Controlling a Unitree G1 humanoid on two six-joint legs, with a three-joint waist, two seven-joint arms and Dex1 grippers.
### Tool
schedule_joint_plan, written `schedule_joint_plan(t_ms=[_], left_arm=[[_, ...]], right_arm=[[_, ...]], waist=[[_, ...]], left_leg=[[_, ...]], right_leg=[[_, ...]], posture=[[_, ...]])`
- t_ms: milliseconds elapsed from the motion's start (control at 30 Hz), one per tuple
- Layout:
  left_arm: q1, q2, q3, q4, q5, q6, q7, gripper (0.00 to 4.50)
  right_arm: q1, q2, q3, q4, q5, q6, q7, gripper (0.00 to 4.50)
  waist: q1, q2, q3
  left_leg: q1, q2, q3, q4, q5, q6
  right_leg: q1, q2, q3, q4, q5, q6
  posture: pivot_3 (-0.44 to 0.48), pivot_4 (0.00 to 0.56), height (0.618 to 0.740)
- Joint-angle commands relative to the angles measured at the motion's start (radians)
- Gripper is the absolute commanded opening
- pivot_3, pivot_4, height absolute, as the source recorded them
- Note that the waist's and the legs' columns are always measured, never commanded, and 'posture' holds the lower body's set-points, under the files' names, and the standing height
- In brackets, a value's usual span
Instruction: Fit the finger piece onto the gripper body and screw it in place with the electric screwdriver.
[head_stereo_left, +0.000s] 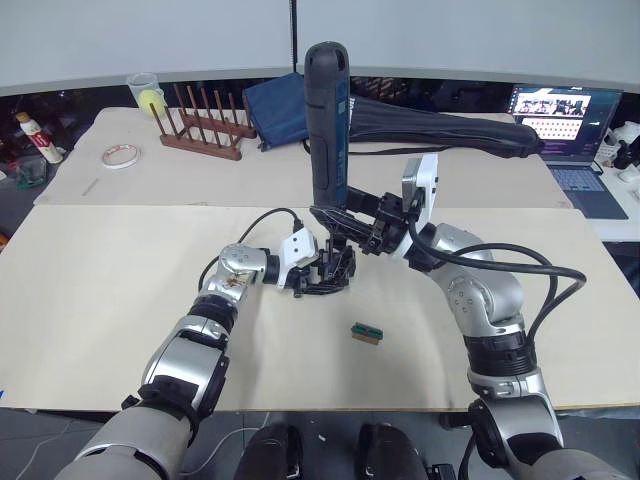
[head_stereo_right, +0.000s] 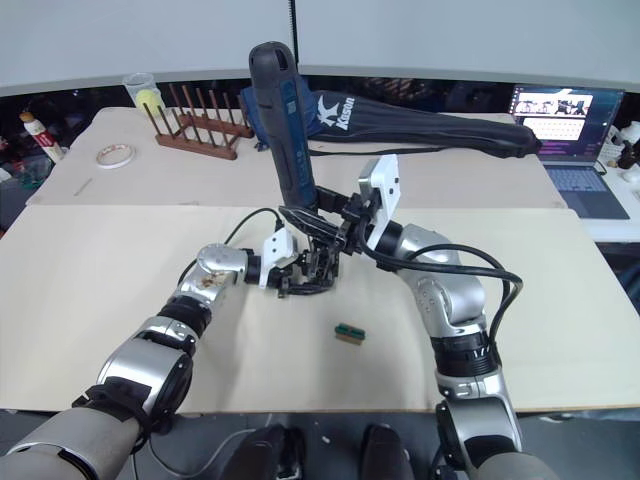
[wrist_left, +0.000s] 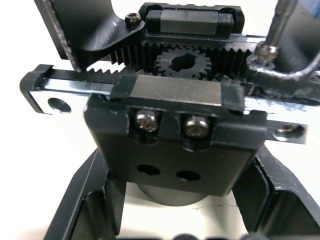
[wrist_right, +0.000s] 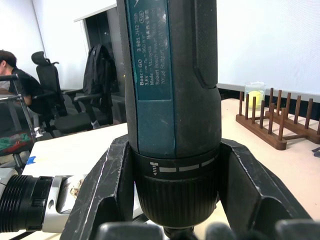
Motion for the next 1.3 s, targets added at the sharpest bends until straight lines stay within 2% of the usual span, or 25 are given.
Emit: schedule_joint_plan(t_ms=[33,1000,1300], left_arm=[[-0.009,0.016,0.017,-0.033,-0.004,0.001,-0.001,2.33],[-0.008,0.021,0.018,-0.032,-0.001,-0.003,0.001,2.33],[-0.01,0.025,0.021,-0.033,0.003,-0.001,-0.002,2.33]], right_arm=[[0.005,0.009,-0.003,-0.018,0.002,-0.035,0.002,1.95],[0.087,0.006,0.051,0.075,-0.065,-0.147,0.039,1.95],[0.094,-0.033,0.063,0.103,-0.046,-0.096,0.079,1.95]], waist=[[0.0,0.0,0.0],[0.0,0.0,0.0],[-0.001,-0.001,-0.002]], left_leg=[[0.0,0.0,0.0,0.0,0.0,0.0],[0.001,0.0,0.0,0.0,0.0,0.0],[0.003,0.0,0.0,0.0,0.0,0.0]], right_leg=[[0.0,0.0,0.0,0.0,0.0,0.0],[0.001,0.0,0.0,0.0,0.0,0.0],[0.002,0.0,0.0,-0.001,0.0,0.0]], posture=[[0.0,0.15,0.73],[0.0,0.15,0.73],[0.0,0.15,0.73]])
